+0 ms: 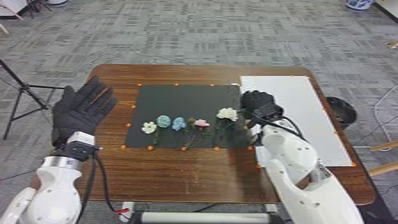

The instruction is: Arrange flowers

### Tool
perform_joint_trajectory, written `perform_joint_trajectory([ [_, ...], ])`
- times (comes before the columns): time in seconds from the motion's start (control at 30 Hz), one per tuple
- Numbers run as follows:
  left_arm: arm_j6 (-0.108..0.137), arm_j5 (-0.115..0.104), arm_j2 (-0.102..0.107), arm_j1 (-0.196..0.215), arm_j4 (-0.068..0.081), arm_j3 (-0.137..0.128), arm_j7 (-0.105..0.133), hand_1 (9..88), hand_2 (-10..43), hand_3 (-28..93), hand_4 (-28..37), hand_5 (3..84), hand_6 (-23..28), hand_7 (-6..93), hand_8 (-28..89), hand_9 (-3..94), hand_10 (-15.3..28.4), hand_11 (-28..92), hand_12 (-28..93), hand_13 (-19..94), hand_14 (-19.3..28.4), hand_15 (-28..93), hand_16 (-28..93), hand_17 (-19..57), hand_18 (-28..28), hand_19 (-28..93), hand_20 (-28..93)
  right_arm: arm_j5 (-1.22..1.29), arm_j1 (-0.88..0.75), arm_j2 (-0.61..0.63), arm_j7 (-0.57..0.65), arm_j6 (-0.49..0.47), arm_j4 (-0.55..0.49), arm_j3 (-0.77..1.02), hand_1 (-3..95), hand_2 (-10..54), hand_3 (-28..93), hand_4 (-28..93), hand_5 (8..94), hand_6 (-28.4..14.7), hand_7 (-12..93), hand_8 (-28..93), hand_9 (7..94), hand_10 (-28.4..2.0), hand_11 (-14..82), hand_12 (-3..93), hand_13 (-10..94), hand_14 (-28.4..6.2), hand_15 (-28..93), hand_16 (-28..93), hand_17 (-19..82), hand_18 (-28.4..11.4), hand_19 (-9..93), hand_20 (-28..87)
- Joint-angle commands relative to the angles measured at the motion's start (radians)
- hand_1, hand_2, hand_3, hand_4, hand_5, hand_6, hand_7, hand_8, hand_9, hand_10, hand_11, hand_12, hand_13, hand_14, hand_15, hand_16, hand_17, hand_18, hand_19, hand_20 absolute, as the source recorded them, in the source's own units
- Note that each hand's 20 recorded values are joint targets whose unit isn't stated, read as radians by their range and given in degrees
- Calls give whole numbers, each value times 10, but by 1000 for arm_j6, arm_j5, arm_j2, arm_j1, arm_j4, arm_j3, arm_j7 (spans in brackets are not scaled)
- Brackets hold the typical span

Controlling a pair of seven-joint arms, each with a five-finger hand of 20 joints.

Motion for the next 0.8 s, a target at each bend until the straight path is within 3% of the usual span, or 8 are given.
perform_joint_trajectory([
  [0.03, 2, -4, -5, 5, -4, 1, 4, 262, 188, 650, -283, 415, 76, 95, -88, 326, 131, 178, 78, 253, 145, 237, -40, -74, 151, 369, 89, 6, -33, 2, -16, -14, -34, -19, 626, -95, 701, -263, 702, -4, 382, 31, 810, -78, 201, 496, 738, -67, 717, 361, 415, -211, 848, 403],
  [0.8, -1, -10, 1, 0, -4, -3, -1, 267, 181, 655, -283, 415, 75, 96, -88, 330, 130, 178, 78, 254, 146, 238, -40, -74, 152, 369, 88, 13, -86, 24, 0, -57, -78, -11, 591, -95, 658, -282, 691, -13, 292, 0, 798, -85, 136, 440, 726, -71, 717, 342, 404, -218, 848, 395],
])
